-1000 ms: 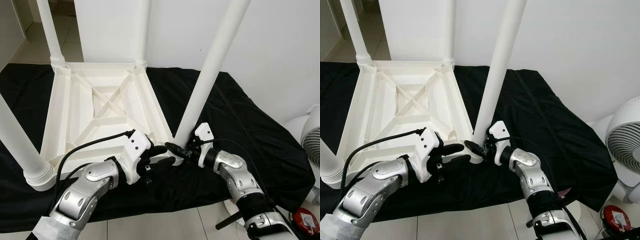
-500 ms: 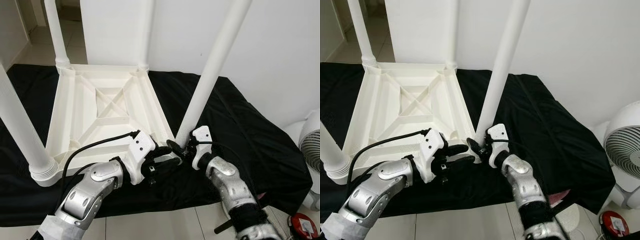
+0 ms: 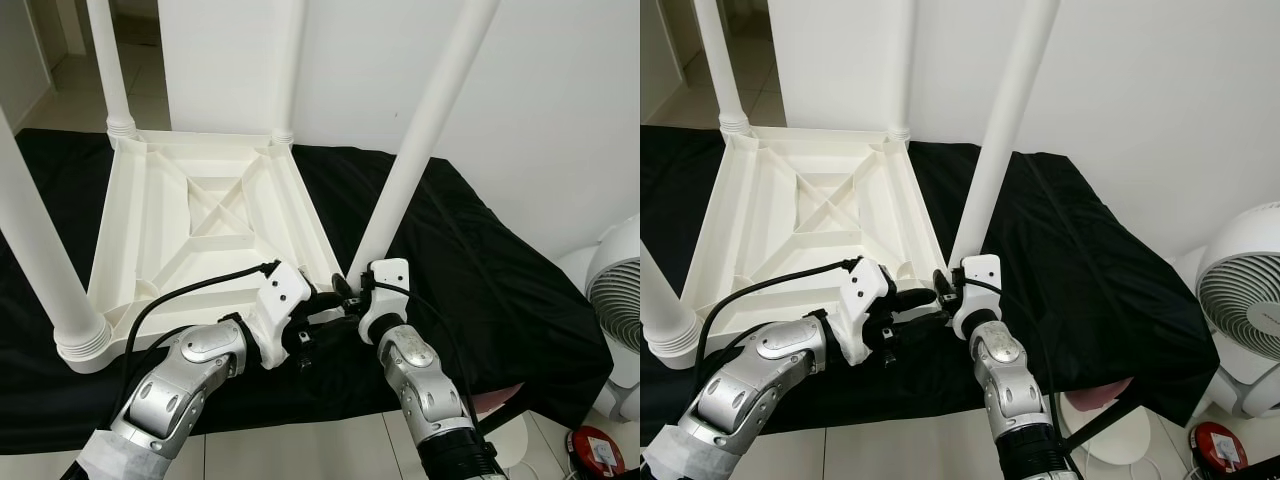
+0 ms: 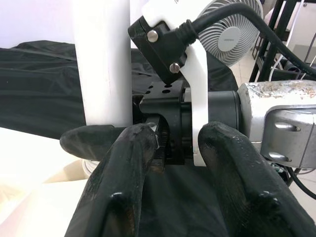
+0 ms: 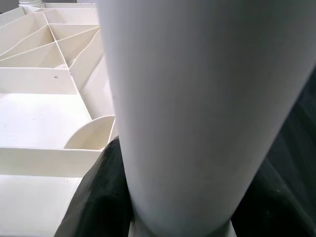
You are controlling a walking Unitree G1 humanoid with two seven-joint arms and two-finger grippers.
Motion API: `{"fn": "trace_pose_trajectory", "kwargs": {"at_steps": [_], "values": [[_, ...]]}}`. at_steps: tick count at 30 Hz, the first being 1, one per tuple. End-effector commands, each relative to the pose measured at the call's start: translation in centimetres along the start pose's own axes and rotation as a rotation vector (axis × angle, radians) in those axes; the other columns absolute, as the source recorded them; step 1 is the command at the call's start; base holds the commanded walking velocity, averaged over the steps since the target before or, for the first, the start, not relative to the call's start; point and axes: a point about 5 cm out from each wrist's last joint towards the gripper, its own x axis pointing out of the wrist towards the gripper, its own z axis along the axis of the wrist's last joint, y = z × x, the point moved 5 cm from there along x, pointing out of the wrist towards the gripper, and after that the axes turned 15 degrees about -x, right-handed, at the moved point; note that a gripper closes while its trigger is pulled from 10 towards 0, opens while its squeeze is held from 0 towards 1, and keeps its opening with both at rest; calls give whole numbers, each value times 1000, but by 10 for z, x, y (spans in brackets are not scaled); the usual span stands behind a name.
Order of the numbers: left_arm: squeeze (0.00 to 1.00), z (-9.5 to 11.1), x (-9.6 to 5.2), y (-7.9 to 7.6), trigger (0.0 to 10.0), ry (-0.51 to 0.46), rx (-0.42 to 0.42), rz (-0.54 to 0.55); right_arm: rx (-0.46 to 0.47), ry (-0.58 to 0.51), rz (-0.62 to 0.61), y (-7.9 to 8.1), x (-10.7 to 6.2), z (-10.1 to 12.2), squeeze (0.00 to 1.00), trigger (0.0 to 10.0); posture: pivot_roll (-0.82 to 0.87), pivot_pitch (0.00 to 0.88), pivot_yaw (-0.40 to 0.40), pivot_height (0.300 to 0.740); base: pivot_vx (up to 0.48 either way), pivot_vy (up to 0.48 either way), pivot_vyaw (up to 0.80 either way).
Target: Building children table
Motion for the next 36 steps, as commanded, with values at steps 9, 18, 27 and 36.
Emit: {"fn": "trace_pose_trajectory", "kwargs": {"at_steps": [9, 18, 27, 36], "values": [[0, 3, -2, 3, 10000, 12, 16, -15, 27, -52, 7, -8, -12, 6, 1000, 10000, 52, 27, -110, 740, 0, 0, 0], [0, 3, -4, 3, 10000, 20, 12, -17, -80, -64, 150, -19, -28, 3, 0, 10000, 44, 45, -102, 740, 0, 0, 0], [0, 2, -3, 1, 10000, 25, 7, -28, -165, -104, 382, -24, -36, 4, 0, 10000, 36, 50, -89, 740, 0, 0, 0], [0, 4, -3, 3, 10000, 26, 13, -29, -238, -127, 504, -20, -21, 9, 0, 10000, 46, 41, -83, 740, 0, 0, 0]]}}
